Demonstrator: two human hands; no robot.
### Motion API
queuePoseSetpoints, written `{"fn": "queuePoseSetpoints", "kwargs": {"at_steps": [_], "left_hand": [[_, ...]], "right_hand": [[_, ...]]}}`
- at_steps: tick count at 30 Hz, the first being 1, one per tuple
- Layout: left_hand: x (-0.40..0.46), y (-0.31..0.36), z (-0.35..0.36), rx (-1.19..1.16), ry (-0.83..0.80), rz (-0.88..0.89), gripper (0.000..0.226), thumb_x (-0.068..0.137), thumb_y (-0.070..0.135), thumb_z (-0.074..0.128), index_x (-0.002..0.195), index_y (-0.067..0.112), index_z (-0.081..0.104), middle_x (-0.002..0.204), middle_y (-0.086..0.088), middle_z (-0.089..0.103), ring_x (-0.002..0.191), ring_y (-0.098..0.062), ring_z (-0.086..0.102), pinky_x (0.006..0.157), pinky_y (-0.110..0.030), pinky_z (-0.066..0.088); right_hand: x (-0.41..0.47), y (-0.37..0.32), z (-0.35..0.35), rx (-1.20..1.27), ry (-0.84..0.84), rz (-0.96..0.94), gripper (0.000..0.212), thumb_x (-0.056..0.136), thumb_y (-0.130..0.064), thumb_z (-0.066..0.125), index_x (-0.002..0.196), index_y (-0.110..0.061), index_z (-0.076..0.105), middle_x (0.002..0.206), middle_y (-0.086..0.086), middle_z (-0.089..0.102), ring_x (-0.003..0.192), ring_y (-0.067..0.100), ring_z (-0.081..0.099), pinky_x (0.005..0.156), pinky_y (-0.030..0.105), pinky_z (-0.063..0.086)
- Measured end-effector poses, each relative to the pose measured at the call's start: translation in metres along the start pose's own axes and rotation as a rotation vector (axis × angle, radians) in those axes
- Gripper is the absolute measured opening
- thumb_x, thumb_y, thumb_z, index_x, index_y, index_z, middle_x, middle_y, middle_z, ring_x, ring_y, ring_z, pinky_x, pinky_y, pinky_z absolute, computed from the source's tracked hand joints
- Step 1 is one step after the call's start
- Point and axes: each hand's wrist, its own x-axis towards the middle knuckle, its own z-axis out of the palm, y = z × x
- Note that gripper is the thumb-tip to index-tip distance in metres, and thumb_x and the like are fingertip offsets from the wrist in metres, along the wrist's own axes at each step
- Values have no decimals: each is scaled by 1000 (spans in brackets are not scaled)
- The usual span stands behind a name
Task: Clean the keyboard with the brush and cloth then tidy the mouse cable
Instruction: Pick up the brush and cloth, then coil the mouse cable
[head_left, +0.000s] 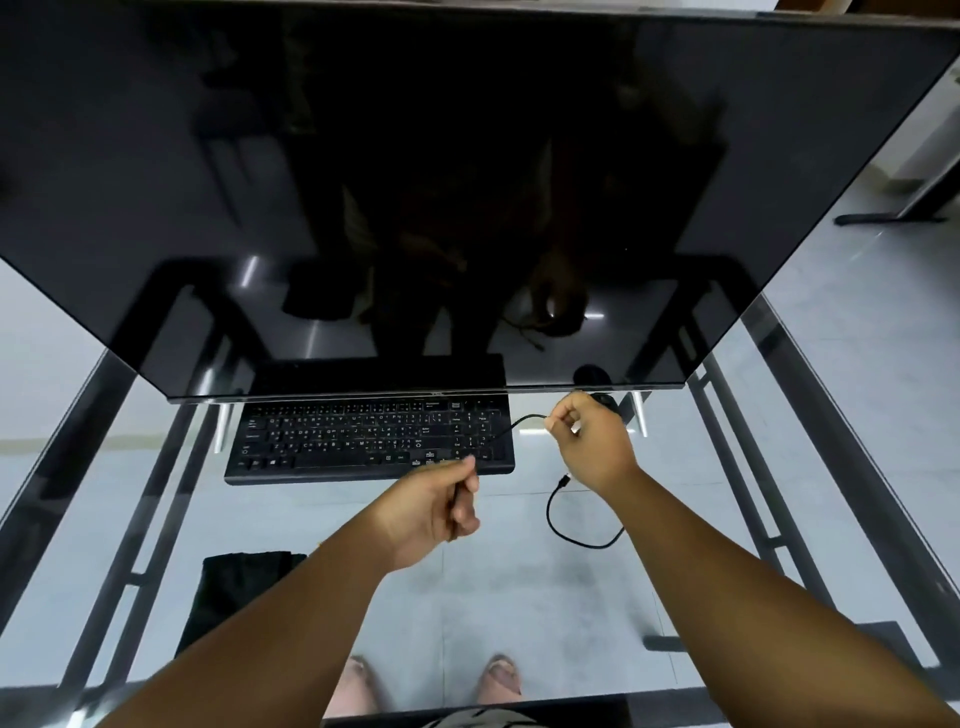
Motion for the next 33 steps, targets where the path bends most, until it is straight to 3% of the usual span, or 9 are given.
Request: {"fn": "queuePoseSetpoints", "kwargs": {"at_steps": [7, 12, 14, 16, 18, 21, 26, 29, 33], "left_hand": [[-20, 35, -35, -527, -50, 165, 24, 94, 28, 49, 79, 16, 62, 43, 6, 30, 42, -10, 34, 59, -26, 47], [-17, 46, -49, -747, 214, 276, 35, 101, 28, 41, 111, 10, 69, 50, 8, 24, 44, -8, 24, 55, -22, 37], [-14, 47, -52, -811, 409, 307, 37, 104, 27, 39, 119, 6, 66, 56, 8, 34, 48, -8, 33, 63, -24, 43], [-12, 48, -55, -856, 538, 368, 39, 106, 25, 35, 126, 1, 58, 72, 5, 65, 60, -11, 59, 75, -28, 51], [-11, 47, -54, -813, 593, 412, 40, 107, 23, 30, 136, 2, 48, 114, -9, 70, 98, -17, 70, 95, -30, 49], [-9, 47, -52, -677, 660, 426, 44, 107, 16, 30, 149, 6, 30, 151, -10, 41, 139, -23, 39, 117, -32, 28], [6, 42, -54, -79, 792, 374, 44, 102, 31, 42, 137, 4, 48, 143, -17, 49, 131, -36, 46, 112, -47, 34], [8, 39, -45, 143, 653, 310, 42, 104, 26, 41, 145, 17, 41, 141, 15, 44, 116, -3, 51, 99, -23, 37], [17, 23, -40, 231, 389, 206, 43, 101, 11, 49, 143, 3, 41, 141, 14, 46, 140, -13, 34, 114, -27, 20]], "right_hand": [[2, 6, -4, -94, -173, 94, 29, 83, -43, 72, 66, -24, 58, 65, -3, 62, 64, 17, 59, 65, 31, 51], [-7, 11, -3, -25, -401, 55, 24, 87, -39, 71, 75, -19, 70, 62, 1, 67, 61, 14, 61, 66, 32, 51], [-10, 10, -3, -12, -478, 56, 22, 87, -39, 70, 81, -18, 74, 64, 2, 69, 63, 11, 63, 71, 31, 52], [-14, 3, -5, -13, -557, 51, 22, 87, -40, 70, 85, -19, 76, 64, 1, 68, 64, 8, 62, 73, 27, 50], [-17, -5, -9, -29, -661, 50, 21, 86, -43, 70, 88, -24, 78, 63, -2, 66, 66, 6, 58, 73, 24, 47], [-17, -22, -15, -78, -833, -1, 17, 83, -48, 71, 91, -34, 78, 78, 5, 72, 69, 4, 57, 81, 27, 48], [-22, -65, -36, -40, -1009, -82, 15, 87, -25, 73, 100, -22, 78, 90, -10, 75, 72, 5, 57, 69, 16, 47], [-19, -82, -49, 40, -987, -131, 16, 89, -21, 71, 103, -20, 77, 87, -14, 73, 77, 7, 56, 65, 17, 45], [-14, -98, -67, 133, -866, -203, 15, 92, -25, 66, 102, -24, 77, 74, -9, 66, 64, 12, 44, 61, 17, 41]]}}
